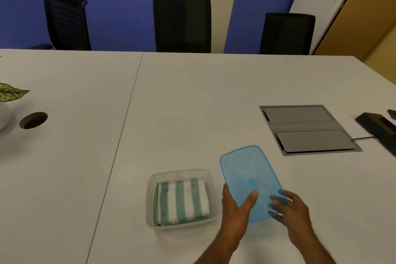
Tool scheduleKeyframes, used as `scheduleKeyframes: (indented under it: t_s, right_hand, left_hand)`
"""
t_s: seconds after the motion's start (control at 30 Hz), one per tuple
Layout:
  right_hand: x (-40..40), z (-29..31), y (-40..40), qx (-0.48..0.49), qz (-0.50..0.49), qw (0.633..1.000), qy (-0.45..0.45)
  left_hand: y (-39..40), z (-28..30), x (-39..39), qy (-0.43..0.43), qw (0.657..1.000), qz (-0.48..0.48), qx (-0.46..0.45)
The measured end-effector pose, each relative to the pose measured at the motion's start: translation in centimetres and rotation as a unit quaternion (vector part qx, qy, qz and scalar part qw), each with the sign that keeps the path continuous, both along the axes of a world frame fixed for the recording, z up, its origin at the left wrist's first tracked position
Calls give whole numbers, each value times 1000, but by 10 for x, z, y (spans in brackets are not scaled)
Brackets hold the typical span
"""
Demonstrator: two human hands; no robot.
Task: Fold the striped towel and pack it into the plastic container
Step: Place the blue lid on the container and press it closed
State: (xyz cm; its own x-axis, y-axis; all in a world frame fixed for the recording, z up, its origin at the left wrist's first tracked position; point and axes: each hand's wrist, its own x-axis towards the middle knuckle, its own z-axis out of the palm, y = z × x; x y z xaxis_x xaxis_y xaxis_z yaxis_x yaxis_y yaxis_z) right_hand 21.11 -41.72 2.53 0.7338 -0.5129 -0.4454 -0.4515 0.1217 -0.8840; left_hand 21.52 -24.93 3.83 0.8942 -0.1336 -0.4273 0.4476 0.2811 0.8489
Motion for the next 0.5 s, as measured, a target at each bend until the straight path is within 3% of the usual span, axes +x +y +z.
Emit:
scheduleKeyframes:
  t_s: [0.13, 0.3, 0.4, 0.5]
  right_hand:
    - [1, 40, 12, 19, 49, 991, -126]
    - [1, 53, 38, -187, 83, 958, -199]
    - [-5, 60, 59, -248, 112, 924, -270]
    - [-7, 50, 72, -290, 164, 882, -332]
  left_hand:
    - [16, 34, 9, 64, 997, -8, -40]
    - [57, 66, 29, 122, 982, 39, -142]
    - [93, 72, 38, 135, 964, 68, -217]
    - [131, 75, 39, 129, 964, 52, -225]
